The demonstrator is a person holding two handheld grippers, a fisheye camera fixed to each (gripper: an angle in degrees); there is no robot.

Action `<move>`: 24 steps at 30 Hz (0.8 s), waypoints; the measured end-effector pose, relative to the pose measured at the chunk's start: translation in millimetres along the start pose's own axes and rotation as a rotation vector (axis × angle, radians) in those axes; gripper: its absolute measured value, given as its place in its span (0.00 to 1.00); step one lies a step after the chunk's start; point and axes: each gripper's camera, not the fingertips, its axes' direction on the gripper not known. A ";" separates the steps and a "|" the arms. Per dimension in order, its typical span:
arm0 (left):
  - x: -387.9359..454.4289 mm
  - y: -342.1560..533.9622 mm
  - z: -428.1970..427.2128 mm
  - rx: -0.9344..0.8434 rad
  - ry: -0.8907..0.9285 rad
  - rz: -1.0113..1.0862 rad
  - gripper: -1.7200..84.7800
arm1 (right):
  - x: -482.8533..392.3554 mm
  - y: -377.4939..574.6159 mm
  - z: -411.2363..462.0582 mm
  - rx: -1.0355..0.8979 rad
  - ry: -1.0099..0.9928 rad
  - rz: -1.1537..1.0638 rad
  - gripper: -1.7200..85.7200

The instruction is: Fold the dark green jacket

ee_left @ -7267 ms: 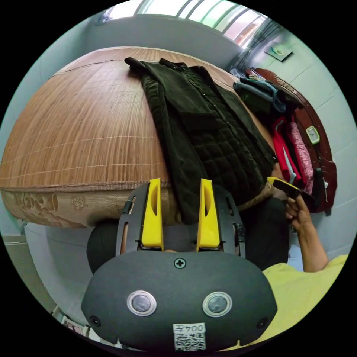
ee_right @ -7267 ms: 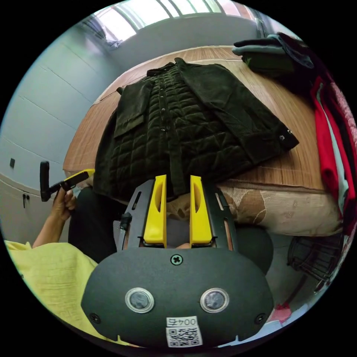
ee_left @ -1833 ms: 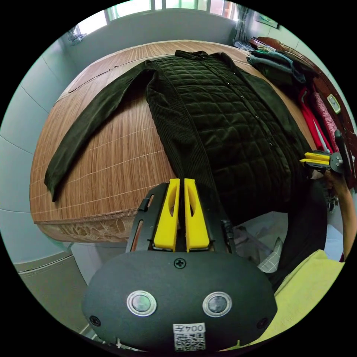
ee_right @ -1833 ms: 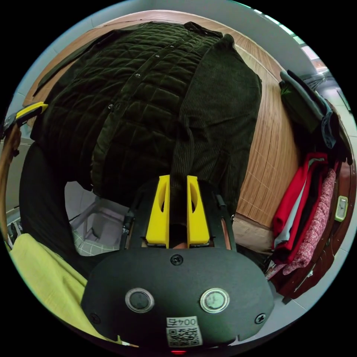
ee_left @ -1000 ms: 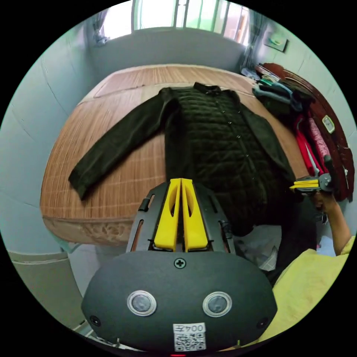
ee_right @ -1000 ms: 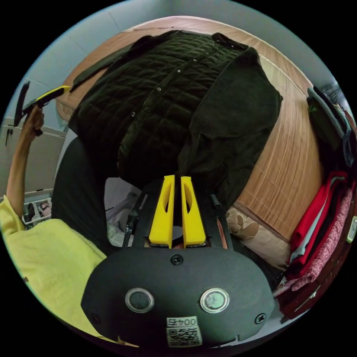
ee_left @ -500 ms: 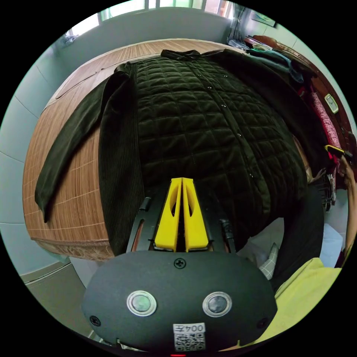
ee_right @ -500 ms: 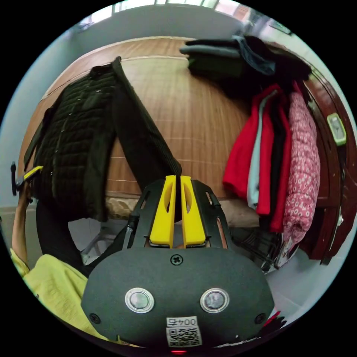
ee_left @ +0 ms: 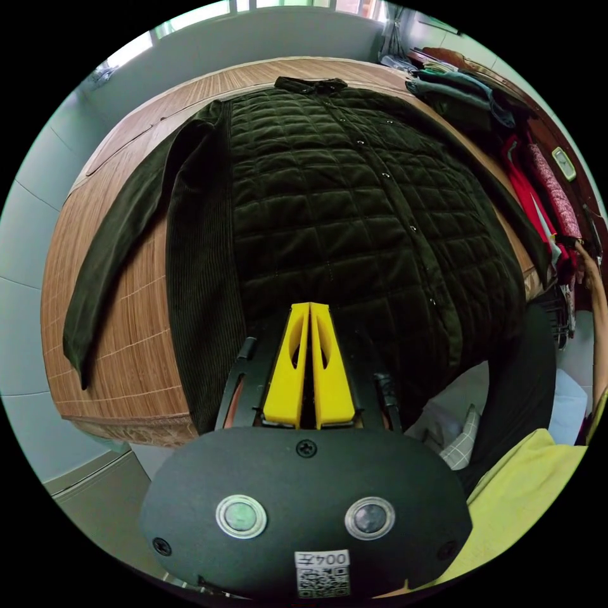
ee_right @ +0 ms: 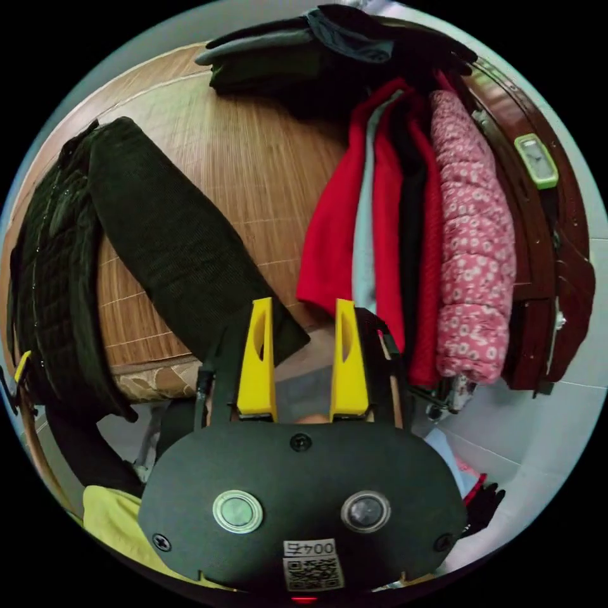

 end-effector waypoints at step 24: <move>-222.9 -29.4 -37.6 0.052 -0.072 -0.490 0.05 | -352.1 -104.1 31.2 -0.273 -0.190 -0.692 0.18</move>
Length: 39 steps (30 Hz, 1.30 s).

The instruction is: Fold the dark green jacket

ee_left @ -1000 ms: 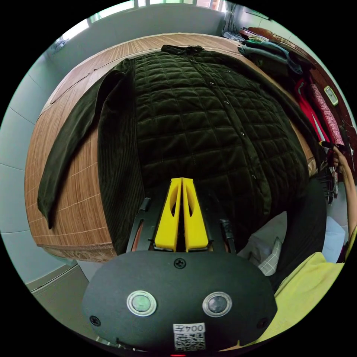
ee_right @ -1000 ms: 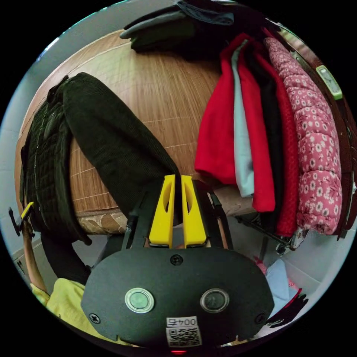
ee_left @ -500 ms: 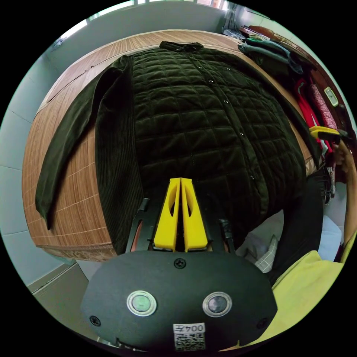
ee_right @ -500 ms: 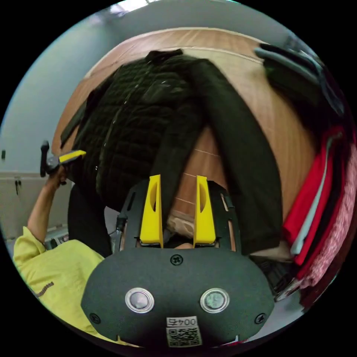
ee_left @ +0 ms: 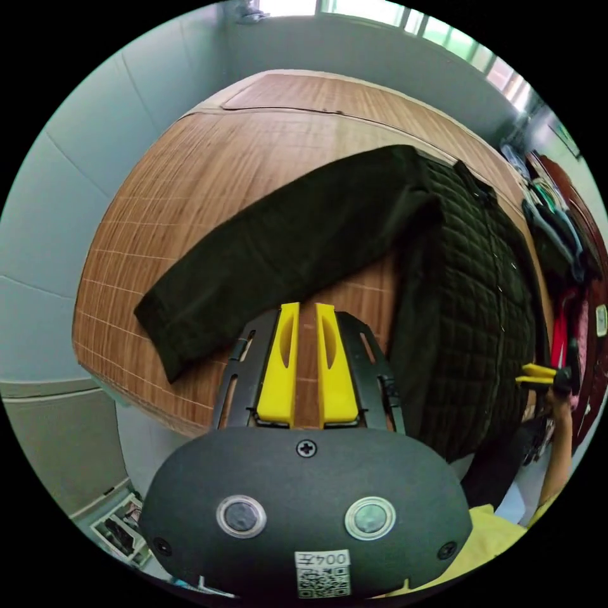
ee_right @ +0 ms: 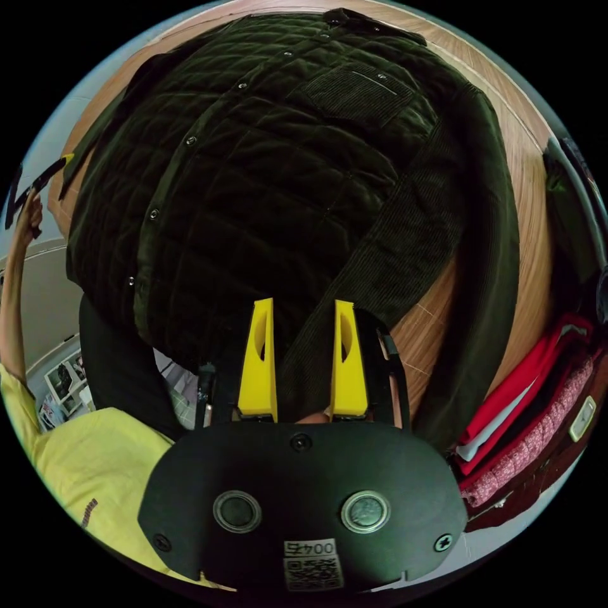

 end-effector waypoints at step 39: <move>160.2 169.0 7.8 -0.046 0.087 0.437 0.04 | -38.9 73.9 38.2 0.299 -0.107 0.050 0.15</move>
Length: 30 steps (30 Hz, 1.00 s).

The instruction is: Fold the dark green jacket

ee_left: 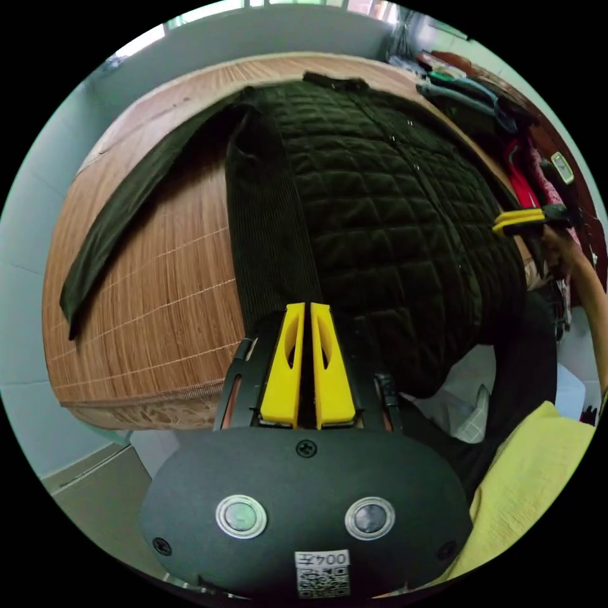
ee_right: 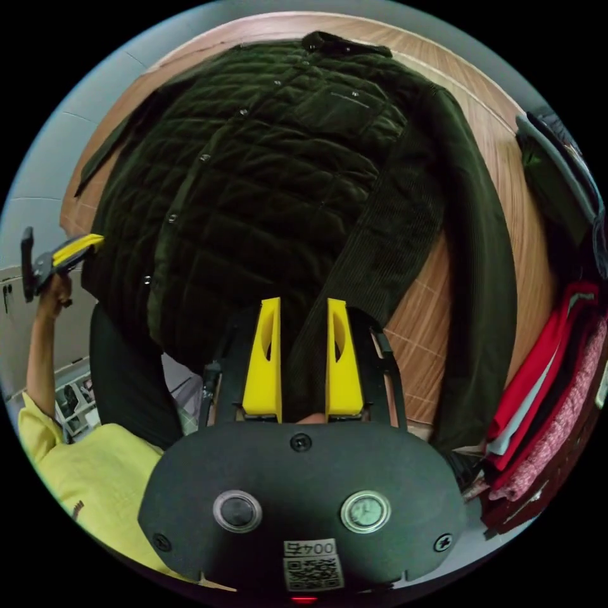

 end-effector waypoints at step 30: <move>162.0 73.0 -16.1 0.173 0.064 0.144 0.03 | -146.6 137.1 28.4 0.279 -0.101 -0.029 0.12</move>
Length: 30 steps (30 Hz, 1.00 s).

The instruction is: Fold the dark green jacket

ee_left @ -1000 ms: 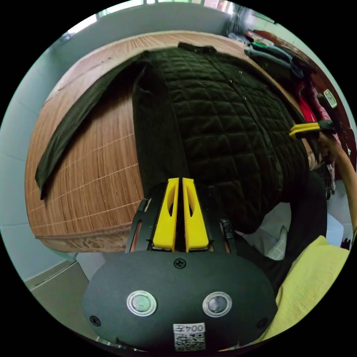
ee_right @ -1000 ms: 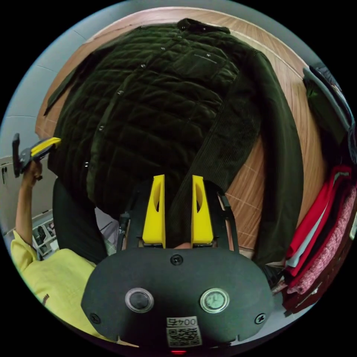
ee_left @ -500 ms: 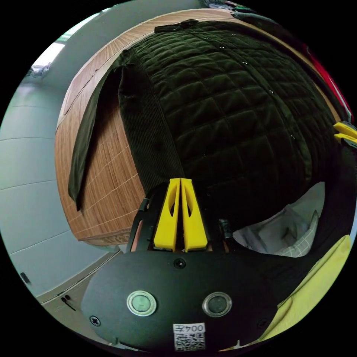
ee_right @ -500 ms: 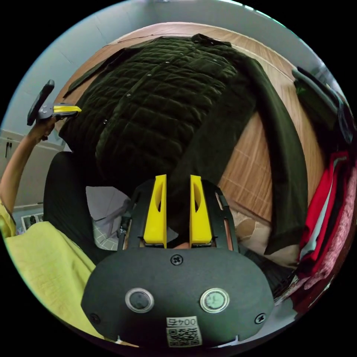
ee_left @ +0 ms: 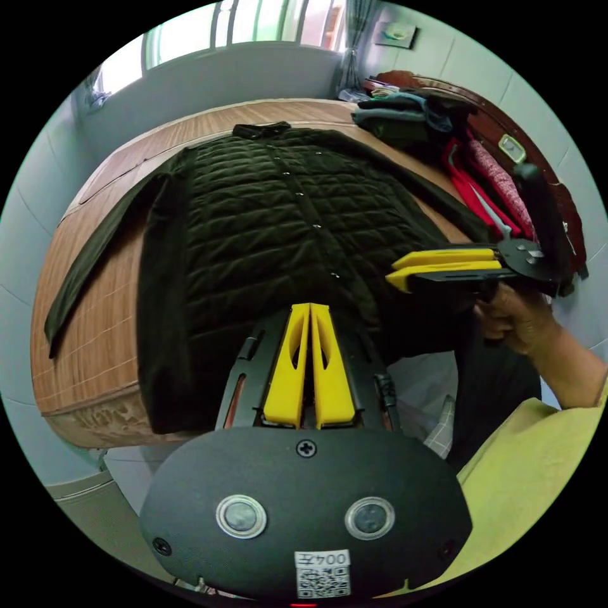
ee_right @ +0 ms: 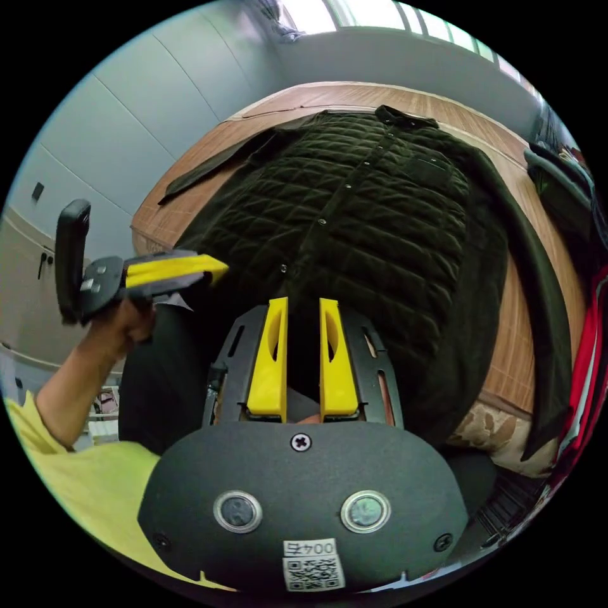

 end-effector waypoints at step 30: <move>-0.6 25.2 20.0 -0.049 0.047 -0.006 0.03 | 26.6 -0.9 -6.8 -0.056 -0.287 0.099 0.02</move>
